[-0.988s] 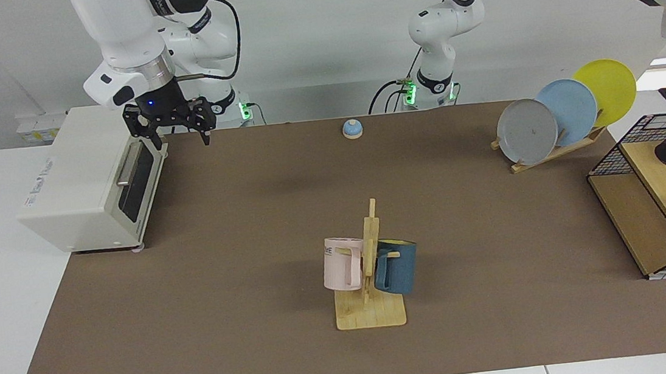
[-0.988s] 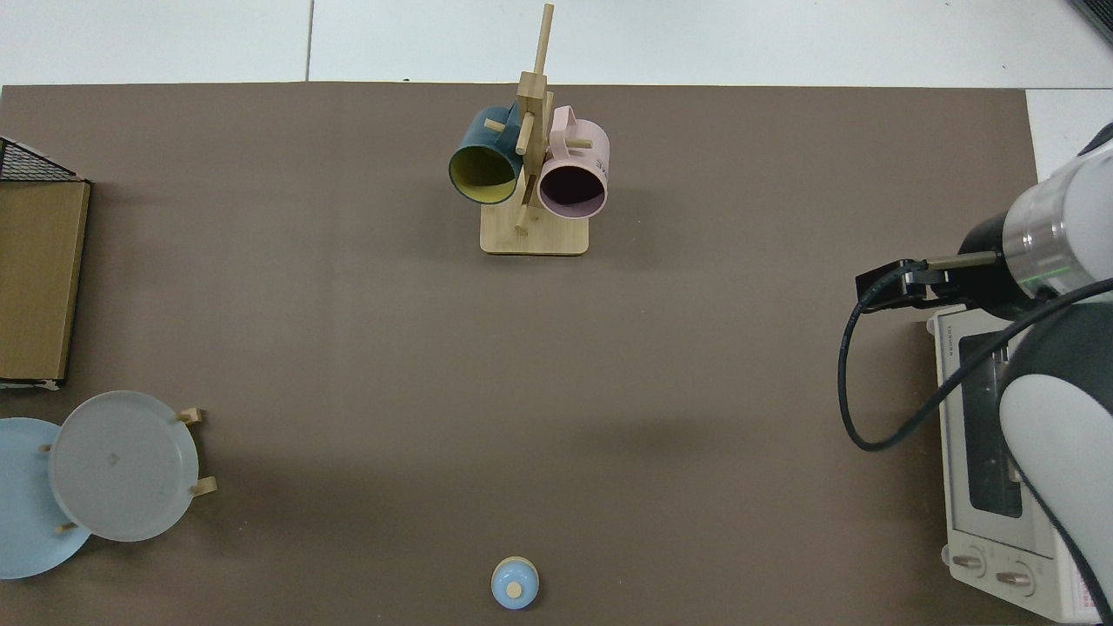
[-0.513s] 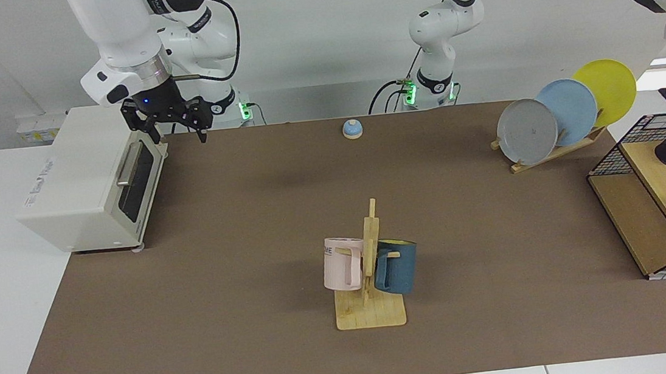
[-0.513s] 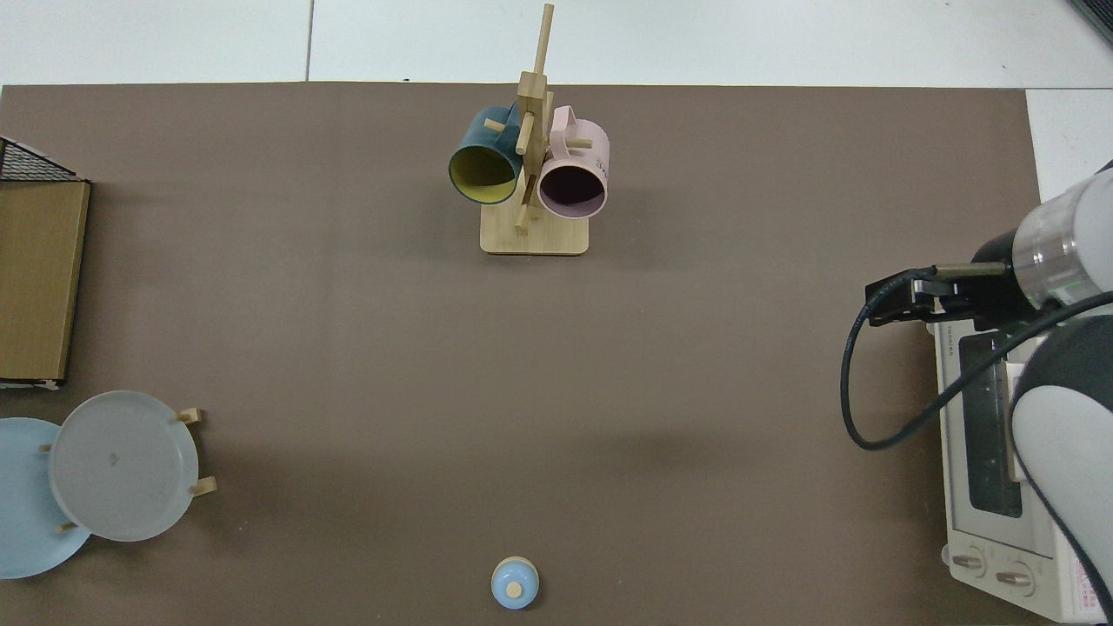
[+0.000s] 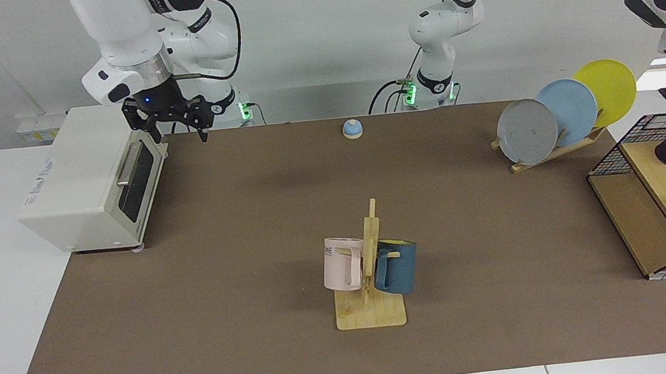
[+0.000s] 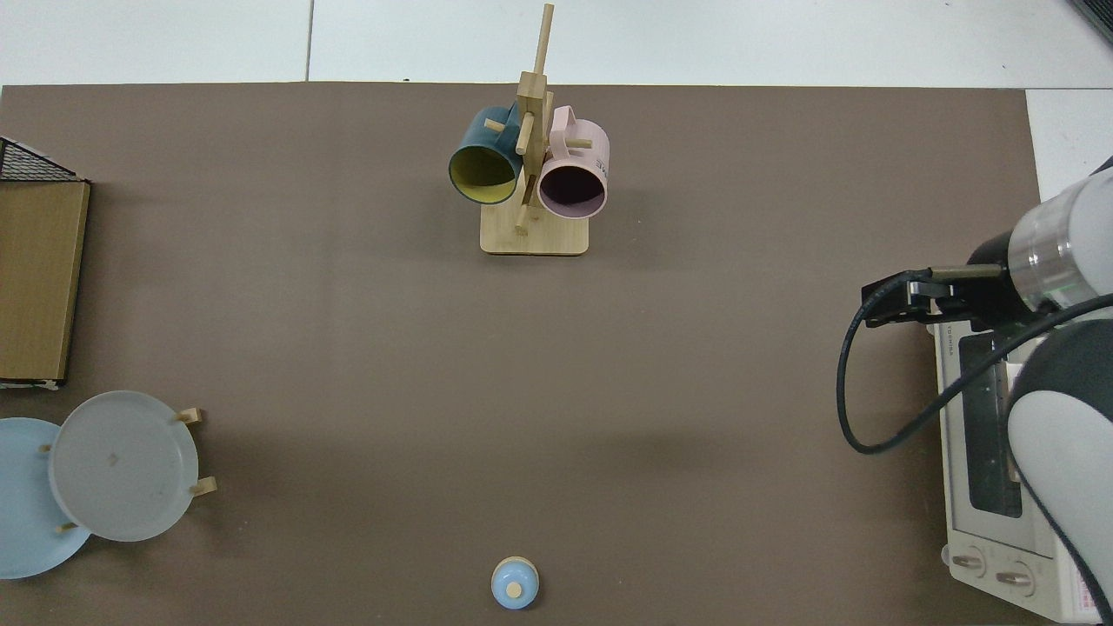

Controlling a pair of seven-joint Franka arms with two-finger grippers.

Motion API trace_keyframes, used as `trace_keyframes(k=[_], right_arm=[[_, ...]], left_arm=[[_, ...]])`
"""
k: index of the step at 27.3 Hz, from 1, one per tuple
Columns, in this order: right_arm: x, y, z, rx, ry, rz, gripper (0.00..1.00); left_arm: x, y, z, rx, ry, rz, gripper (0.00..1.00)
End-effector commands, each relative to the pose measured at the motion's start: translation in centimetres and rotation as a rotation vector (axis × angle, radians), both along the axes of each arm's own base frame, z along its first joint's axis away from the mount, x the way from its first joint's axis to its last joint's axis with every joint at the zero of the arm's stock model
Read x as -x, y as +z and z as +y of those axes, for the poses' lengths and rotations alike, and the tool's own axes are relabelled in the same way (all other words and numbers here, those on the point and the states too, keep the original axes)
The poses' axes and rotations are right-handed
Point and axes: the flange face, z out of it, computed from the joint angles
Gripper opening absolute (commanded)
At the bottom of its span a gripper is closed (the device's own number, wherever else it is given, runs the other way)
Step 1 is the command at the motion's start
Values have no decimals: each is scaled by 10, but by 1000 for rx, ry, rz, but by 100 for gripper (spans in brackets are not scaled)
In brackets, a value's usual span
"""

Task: Put markers into pen holder

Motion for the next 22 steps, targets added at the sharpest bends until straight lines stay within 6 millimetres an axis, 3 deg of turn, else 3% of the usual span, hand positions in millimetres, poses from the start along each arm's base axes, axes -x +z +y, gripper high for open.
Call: trace_keyframes(k=[1,22], right_arm=[[5,2,-2,-12,-23,-7,100],[5,2,-2,-12,-23,-8,100]], left_arm=[[4,-7,3,31,-33,29,0],[-1,-22,10,68,-61,45,0]])
